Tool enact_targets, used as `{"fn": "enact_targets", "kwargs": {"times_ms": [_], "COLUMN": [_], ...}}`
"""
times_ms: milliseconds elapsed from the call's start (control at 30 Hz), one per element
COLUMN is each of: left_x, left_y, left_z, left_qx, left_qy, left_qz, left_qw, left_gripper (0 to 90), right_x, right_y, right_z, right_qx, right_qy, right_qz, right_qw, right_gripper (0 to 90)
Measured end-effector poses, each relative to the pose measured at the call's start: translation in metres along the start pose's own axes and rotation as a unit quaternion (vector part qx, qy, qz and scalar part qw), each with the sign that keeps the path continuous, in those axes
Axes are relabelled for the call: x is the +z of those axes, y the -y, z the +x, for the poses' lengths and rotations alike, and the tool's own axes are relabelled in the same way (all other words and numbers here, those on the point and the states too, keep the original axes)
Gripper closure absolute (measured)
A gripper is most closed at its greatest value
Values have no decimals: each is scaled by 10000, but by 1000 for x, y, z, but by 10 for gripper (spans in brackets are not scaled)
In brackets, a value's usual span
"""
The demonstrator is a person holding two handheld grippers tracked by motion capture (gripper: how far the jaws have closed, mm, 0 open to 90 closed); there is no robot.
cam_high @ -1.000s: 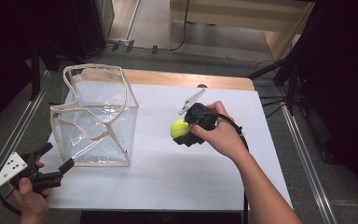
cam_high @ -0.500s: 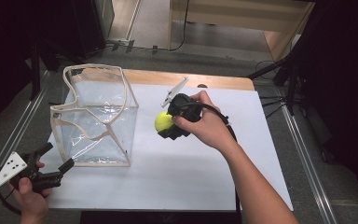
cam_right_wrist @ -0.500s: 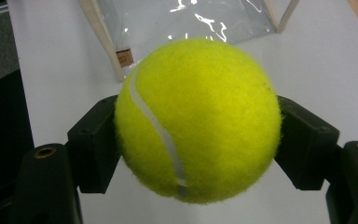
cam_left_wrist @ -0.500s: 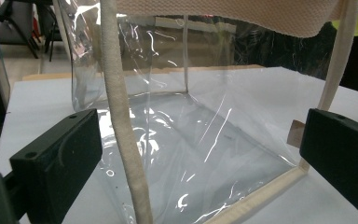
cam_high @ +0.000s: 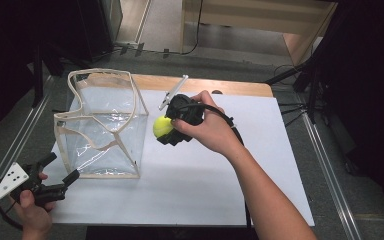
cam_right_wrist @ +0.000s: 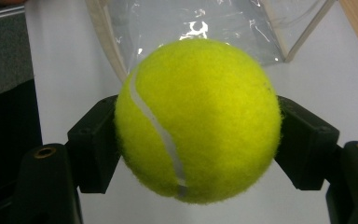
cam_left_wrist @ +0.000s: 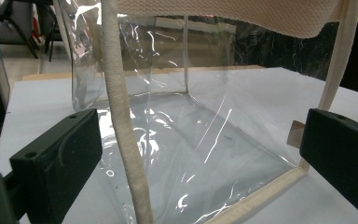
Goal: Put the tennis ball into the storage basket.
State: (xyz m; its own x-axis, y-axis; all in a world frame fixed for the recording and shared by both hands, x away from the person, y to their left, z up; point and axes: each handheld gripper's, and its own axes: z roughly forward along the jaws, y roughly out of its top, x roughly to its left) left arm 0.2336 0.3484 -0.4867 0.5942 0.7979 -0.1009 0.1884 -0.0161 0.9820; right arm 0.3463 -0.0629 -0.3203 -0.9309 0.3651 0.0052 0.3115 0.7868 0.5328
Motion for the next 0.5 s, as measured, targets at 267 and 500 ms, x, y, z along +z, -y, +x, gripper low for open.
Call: {"fn": "enact_targets", "kwargs": {"times_ms": [267, 500], "left_x": [0, 0], "left_y": [0, 0], "left_z": [0, 0], "left_qx": [-17, -9], "left_qy": [-7, 3], "left_qz": [2, -3], "left_qw": [10000, 10000], "left_gripper": [0, 0], "right_x": [0, -3], "right_y": [-13, -26], "right_z": [1, 3], "right_qx": [-46, -112], "right_qy": [-33, -30], "right_qz": [-3, -1], "right_qw": [10000, 9999], "right_gripper": [234, 234]}}
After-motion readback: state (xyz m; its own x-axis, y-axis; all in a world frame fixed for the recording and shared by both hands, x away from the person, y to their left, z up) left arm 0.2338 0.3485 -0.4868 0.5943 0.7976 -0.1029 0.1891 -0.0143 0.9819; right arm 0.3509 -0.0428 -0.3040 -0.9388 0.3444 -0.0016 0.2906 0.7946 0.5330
